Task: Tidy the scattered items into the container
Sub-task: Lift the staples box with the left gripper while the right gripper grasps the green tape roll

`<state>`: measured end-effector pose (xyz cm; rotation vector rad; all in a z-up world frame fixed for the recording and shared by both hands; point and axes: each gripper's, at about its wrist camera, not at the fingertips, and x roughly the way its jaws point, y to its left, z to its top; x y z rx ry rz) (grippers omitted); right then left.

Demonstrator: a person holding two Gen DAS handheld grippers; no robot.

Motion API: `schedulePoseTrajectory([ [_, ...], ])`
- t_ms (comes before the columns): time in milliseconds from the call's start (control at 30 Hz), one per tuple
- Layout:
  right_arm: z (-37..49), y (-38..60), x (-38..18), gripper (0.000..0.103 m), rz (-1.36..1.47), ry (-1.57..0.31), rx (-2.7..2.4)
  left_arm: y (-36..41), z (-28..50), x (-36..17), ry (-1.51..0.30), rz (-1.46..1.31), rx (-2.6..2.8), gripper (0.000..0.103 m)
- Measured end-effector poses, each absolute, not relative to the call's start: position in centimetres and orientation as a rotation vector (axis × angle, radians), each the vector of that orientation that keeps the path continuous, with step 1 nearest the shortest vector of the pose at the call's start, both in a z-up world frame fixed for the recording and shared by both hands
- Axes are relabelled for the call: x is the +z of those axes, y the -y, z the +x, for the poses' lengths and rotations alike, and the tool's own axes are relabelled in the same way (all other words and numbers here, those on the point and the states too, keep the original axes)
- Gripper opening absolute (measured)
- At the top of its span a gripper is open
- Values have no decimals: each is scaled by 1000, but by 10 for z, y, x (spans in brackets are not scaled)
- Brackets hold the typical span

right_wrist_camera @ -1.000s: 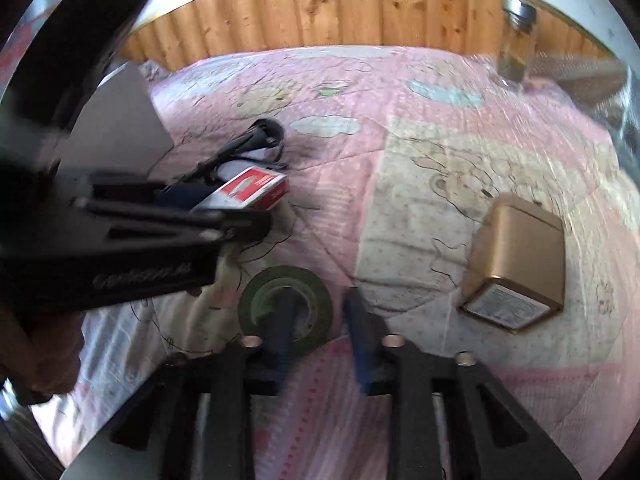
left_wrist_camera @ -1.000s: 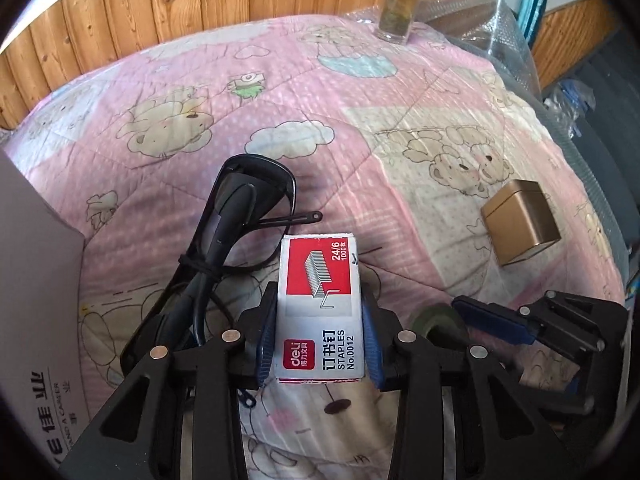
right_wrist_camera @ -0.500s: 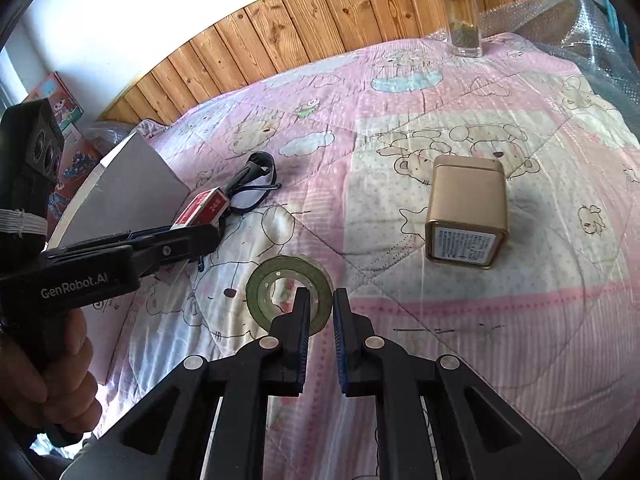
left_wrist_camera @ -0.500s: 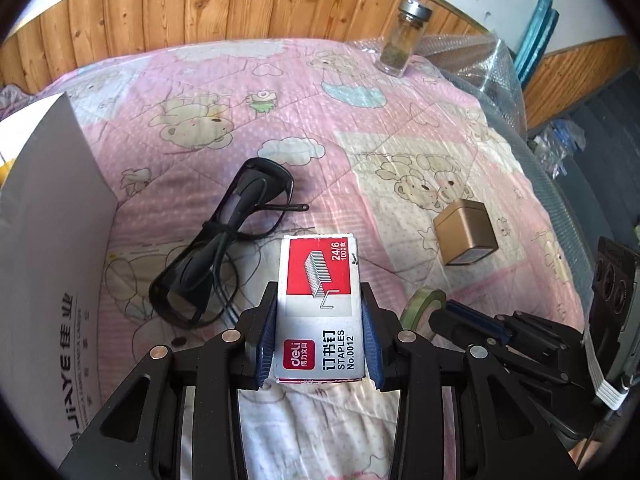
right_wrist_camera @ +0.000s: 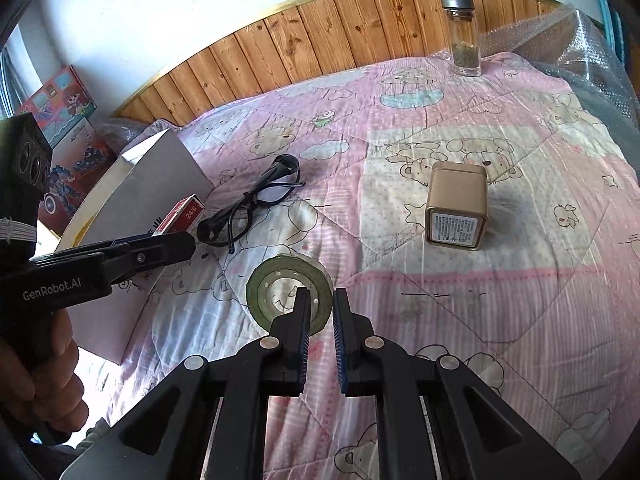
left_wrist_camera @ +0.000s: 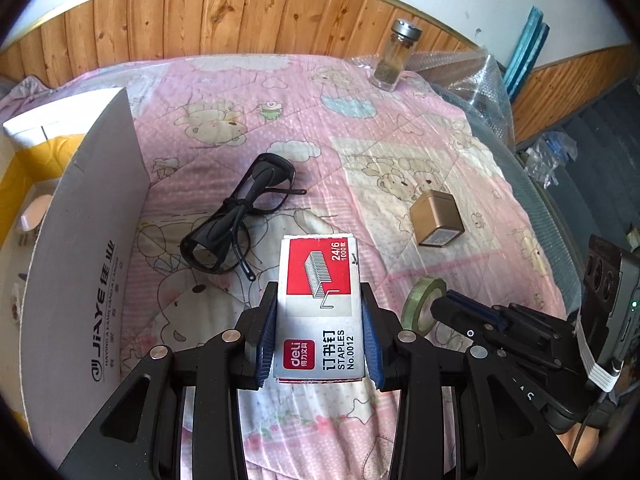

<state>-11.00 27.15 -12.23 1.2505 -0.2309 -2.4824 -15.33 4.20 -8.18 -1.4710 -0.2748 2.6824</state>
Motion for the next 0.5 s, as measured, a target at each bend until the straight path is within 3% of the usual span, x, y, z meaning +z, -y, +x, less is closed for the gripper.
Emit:
schedulePoseTrajectory([
  [500, -77, -256, -88, 12, 1164, 255, -2484, -34, -109, -48, 339, -1370, 2746, 38],
])
